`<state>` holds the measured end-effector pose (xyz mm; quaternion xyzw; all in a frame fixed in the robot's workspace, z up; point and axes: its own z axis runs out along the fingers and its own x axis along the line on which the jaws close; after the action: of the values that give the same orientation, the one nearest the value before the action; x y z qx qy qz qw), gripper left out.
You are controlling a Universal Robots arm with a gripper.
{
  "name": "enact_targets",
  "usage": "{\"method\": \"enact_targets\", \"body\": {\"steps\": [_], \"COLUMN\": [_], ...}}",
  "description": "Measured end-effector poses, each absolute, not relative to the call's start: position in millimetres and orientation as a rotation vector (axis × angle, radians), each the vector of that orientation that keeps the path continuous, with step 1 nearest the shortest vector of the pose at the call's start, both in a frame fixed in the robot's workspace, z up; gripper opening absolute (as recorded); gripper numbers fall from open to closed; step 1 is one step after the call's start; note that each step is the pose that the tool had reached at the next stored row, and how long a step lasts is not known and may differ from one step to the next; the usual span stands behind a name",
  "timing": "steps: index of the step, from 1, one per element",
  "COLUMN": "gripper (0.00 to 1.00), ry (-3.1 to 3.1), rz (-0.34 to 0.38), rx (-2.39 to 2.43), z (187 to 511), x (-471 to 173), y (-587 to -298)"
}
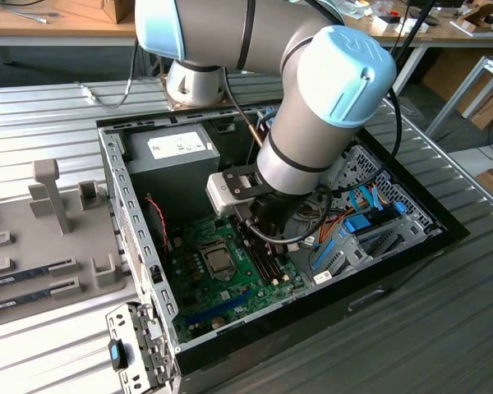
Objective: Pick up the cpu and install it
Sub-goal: 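Install the first cpu locking lever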
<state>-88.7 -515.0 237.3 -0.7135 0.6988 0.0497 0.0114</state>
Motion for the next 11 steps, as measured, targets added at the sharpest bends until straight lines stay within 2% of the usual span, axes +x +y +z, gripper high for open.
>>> {"method": "enact_targets", "body": {"steps": [6, 11], "gripper": [0.11, 0.11], "ry": [2.184, 2.224], "rz": [0.146, 0.068], "rx": [-2.230, -2.266], "z": [232.1, 230.8], "x": [-88.6, -88.5], "y": [-515.5, -515.5]}}
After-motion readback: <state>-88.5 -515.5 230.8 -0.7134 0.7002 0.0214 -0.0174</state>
